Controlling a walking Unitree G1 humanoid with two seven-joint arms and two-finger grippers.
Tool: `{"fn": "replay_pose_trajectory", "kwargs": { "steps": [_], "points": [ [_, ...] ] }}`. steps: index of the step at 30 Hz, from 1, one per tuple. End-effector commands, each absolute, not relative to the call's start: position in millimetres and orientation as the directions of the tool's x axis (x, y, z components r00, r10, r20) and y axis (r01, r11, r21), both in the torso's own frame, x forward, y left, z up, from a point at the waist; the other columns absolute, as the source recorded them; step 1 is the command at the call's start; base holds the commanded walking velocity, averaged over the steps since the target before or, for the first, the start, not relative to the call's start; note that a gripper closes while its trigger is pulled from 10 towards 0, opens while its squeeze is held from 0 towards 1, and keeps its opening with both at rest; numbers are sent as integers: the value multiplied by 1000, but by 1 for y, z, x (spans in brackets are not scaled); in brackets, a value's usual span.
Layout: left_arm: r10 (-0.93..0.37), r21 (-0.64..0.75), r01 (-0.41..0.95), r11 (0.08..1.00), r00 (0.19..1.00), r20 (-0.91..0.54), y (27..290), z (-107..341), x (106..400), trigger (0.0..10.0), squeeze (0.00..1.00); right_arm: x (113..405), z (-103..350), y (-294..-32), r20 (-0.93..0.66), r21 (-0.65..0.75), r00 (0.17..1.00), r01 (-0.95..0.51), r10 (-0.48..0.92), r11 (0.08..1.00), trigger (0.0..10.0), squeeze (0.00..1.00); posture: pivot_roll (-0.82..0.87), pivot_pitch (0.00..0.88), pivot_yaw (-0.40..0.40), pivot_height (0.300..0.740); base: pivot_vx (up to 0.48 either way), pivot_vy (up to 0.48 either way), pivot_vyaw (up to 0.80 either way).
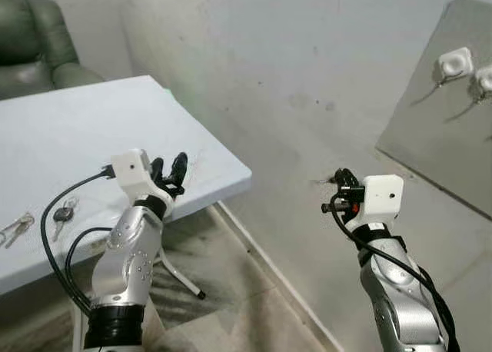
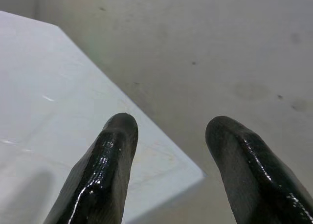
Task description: Hang keys on a hook
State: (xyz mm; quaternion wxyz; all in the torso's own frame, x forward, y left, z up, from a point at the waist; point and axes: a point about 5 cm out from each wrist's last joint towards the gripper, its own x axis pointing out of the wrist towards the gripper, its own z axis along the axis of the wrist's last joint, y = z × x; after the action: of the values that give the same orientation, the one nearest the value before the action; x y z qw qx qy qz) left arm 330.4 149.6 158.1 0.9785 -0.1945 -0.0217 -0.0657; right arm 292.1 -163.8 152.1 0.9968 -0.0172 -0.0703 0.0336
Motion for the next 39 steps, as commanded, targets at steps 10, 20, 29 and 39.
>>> {"fn": "replay_pose_trajectory", "kwargs": {
  "steps": [10, 20, 29, 39],
  "points": [
    [-115, -385, 130, 914, 991, 62, 147, 160, 331, 10000, 0, 292, 154, -165, 139, -35, 988, -62, 66, 997, 10000, 0, -15, 0, -45, 740, 0, 260, 0],
    [-130, -378, 142, 915, 990, 57, 146, 159, 329, 10000, 0, 292, 153, -165, 136, -36, 988, -68, 72, 997, 10000, 0, -14, 0, -49, 740, 0, 0, 0],
    [-135, -379, 150, 913, 989, 66, 146, 160, 329, 10000, 0, 292, 154, -163, 138, -39, 987, -78, 83, 996, 10000, 0, -11, 0, -55, 740, 90, 0, 0],
    [-142, -373, 158, 914, 987, 71, 146, 161, 329, 10000, 0, 292, 153, -162, 139, -40, 987, -81, 86, 996, 10000, 0, -9, 0, -55, 740, 311, 0, 0]
  ]
}}
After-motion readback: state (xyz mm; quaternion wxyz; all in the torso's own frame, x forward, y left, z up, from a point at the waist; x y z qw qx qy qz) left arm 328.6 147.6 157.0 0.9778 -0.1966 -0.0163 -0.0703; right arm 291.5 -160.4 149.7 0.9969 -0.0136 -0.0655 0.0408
